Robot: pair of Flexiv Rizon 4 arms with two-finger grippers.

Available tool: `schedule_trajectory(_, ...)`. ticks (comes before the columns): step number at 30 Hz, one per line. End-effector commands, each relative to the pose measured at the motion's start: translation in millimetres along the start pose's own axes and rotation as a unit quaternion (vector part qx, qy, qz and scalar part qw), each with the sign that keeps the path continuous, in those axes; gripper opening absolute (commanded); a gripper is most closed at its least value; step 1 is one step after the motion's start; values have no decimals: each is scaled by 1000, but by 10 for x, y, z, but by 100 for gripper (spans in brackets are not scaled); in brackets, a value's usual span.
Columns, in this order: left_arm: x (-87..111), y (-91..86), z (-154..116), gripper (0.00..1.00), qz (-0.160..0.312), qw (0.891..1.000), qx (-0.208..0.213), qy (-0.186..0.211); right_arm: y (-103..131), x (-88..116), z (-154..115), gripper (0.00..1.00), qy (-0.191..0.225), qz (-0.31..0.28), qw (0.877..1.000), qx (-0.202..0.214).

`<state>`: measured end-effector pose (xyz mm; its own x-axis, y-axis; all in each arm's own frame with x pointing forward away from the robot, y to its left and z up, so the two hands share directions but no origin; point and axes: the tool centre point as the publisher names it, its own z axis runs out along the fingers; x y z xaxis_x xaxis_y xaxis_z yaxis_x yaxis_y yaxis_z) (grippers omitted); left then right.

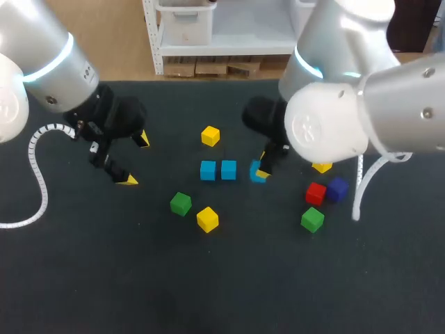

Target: Place the blue cubes, place green cubes on the blue cubes, place the yellow cubes on the green cubes, then place the red cubes on the yellow cubes, and place purple cube on the red cubes.

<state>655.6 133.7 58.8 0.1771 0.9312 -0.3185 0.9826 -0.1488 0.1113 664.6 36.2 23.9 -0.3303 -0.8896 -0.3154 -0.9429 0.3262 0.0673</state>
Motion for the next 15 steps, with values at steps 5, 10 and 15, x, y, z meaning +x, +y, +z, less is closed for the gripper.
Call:
schedule_trajectory(5,15,-5,-1,100,2,1000,-1,-2,-24,-51,64,0,-32,4,999,34)
schedule_trajectory(10,15,-5,-1,100,2,1000,-1,-2,-48,-28,69,0,-26,-33,999,26)
schedule_trajectory(15,15,-5,-1,100,2,1000,-1,-2,-84,19,95,0,-20,-54,998,19)
